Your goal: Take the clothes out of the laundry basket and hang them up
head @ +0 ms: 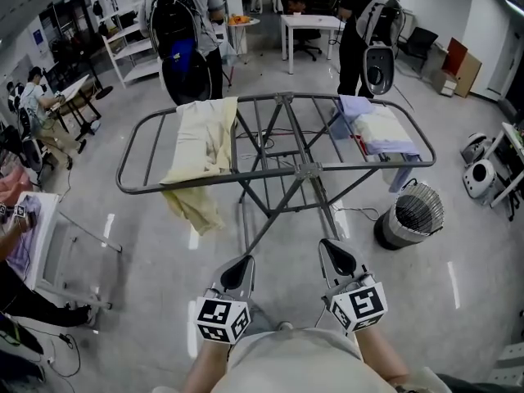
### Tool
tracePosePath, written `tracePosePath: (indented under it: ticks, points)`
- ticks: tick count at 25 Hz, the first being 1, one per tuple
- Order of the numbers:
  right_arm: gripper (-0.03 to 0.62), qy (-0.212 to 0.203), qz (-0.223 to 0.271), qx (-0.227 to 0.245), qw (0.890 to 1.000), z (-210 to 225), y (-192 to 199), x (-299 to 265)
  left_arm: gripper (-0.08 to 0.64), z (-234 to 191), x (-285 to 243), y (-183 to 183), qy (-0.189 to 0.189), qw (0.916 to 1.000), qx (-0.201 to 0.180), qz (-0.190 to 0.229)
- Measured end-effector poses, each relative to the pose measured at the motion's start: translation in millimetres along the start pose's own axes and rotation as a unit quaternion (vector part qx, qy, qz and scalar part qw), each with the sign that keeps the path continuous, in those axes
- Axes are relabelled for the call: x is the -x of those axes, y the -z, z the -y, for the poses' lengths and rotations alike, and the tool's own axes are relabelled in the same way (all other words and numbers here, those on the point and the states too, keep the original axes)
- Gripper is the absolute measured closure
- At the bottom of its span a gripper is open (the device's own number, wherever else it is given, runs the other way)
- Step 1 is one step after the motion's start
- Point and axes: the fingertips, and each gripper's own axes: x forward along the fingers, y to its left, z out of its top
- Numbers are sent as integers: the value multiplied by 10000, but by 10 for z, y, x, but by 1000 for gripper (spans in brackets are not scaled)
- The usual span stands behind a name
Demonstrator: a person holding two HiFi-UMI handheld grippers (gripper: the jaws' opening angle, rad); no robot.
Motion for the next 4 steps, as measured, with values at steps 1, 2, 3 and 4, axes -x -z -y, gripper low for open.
tracePosePath:
  ticks: [1,2,3,4]
  points:
    - [592,15,10,-1,10000,9,-2,-2,549,-6,-3,0,2,10000,0,-1]
    - [592,30,21,-3,10000,18,-3,-7,549,-14,-7,-1,1,10000,2,0]
    - [592,44,31,-4,10000,27,-5,-12,549,-23,-12,-4,-2,10000,4,4]
    - [592,59,40,-6,10000,36,-7,-17,549,-32,-17,-6,-5,10000,7,9]
